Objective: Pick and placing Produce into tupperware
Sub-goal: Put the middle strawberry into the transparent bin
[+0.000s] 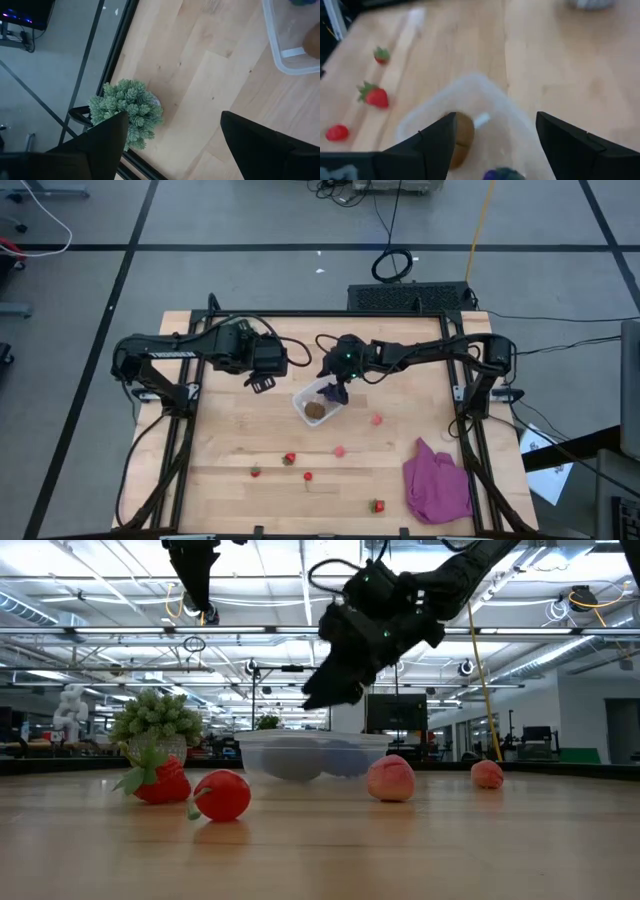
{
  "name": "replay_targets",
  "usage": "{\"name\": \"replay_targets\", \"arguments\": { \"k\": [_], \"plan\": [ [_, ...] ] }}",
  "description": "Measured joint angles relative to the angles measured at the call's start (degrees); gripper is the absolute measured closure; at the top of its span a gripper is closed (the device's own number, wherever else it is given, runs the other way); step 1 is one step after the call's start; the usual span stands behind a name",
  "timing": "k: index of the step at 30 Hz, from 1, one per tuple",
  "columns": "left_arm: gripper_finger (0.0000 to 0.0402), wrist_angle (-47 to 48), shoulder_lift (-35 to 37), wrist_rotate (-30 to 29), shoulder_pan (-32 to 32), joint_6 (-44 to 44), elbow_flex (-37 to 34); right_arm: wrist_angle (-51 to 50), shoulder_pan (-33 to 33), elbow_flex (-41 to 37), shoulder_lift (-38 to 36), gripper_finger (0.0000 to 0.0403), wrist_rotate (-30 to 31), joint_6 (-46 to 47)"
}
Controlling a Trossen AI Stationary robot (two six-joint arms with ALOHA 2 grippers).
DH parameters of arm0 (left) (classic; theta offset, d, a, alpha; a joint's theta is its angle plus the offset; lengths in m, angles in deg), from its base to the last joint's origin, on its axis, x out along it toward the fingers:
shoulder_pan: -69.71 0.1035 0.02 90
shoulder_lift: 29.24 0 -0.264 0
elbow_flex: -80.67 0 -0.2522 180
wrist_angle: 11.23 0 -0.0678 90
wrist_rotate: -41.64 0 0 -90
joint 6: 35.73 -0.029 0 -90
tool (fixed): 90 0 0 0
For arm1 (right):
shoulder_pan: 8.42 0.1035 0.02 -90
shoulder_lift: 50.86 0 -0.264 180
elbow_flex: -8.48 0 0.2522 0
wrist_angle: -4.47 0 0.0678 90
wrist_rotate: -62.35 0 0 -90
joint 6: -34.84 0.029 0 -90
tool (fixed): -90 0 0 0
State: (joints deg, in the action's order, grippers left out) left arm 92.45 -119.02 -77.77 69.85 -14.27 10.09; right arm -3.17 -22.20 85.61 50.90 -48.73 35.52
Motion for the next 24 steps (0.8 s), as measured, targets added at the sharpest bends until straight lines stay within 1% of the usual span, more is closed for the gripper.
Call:
{"name": "replay_targets", "arguments": {
  "k": [3, 7, 12, 13, 15, 20, 24],
  "plan": [
    [0.0082, 0.03, 0.00, 2.23, -0.25, 0.58, 0.00, 0.64, 0.00, 0.00, -2.67, 0.0140, 0.01, -0.53],
    [0.0082, 0.05, 0.00, 5.73, -1.69, 2.83, 0.00, -2.95, -0.46, 0.00, -7.84, 0.0140, 0.47, -2.44],
    [0.0082, -0.23, -0.16, 8.75, -5.74, 9.73, -0.01, -11.78, -0.63, 0.00, -15.87, 0.0140, 9.69, -5.52],
    [0.0082, -0.55, -0.45, 9.55, -6.95, 11.15, -0.27, -13.85, -0.66, 0.00, -17.39, 0.0140, 10.82, -5.86],
    [0.0082, -1.78, -0.75, 11.34, -9.74, 13.81, -1.66, -16.55, -0.66, 0.00, -20.31, 0.0140, 11.08, -5.82],
    [0.0082, -8.82, -0.70, 15.61, -16.94, 21.97, -7.46, -22.45, -0.27, 0.00, -26.94, 0.0140, 11.11, -3.08],
    [0.0082, -17.59, -0.72, 16.53, -21.34, 26.19, -12.67, -23.68, 0.61, 0.00, -30.75, 0.0140, 10.82, -1.04]
  ]
}}
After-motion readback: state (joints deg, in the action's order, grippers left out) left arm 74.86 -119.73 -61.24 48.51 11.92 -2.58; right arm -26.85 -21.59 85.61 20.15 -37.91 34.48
